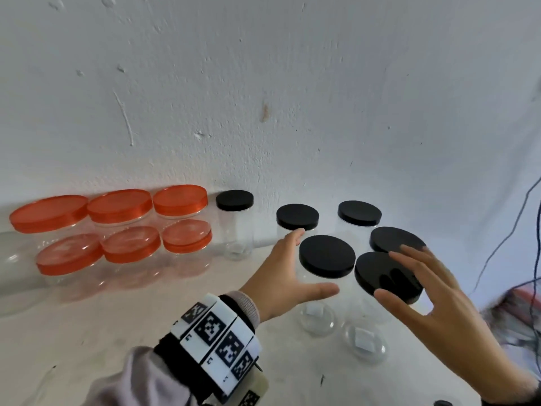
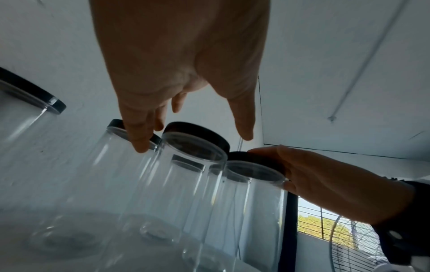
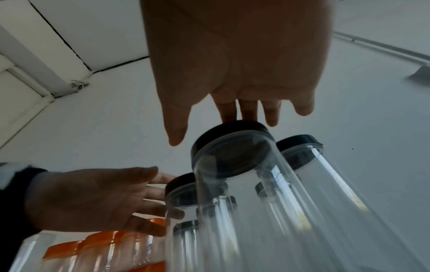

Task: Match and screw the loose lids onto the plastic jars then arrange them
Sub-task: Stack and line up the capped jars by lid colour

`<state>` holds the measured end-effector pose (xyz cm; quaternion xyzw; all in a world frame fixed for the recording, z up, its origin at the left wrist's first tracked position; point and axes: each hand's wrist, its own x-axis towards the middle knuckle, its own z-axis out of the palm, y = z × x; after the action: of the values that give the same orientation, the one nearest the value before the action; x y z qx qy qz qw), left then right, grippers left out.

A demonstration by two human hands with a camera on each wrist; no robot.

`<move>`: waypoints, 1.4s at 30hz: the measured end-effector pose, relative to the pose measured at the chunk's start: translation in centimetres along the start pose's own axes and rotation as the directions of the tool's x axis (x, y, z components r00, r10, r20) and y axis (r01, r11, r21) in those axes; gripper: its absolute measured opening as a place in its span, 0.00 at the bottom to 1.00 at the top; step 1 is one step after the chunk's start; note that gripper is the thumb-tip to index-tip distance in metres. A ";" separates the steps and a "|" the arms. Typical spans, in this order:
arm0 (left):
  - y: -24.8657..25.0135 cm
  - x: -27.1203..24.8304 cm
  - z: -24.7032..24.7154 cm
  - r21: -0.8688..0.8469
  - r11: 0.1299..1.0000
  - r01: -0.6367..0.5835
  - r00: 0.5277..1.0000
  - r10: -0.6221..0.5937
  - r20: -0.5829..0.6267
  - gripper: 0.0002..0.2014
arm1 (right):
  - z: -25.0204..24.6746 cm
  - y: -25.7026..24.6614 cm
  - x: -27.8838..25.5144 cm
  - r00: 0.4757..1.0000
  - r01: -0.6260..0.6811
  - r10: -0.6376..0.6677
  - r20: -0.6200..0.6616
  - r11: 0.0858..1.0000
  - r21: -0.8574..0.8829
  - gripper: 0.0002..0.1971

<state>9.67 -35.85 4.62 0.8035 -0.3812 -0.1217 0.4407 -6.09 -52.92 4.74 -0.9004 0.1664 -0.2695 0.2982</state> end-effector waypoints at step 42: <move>-7.8 4.4 -9.3 -0.059 0.963 0.264 0.862 -0.263 -0.433 0.33 | 10.4 -7.6 9.0 0.725 0.431 -0.456 0.516 0.885 0.176 0.43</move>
<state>21.55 -30.79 4.37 0.8552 -0.1596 0.0028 0.4931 8.23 -46.60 5.88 -0.9457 -0.1511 -0.0696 0.2793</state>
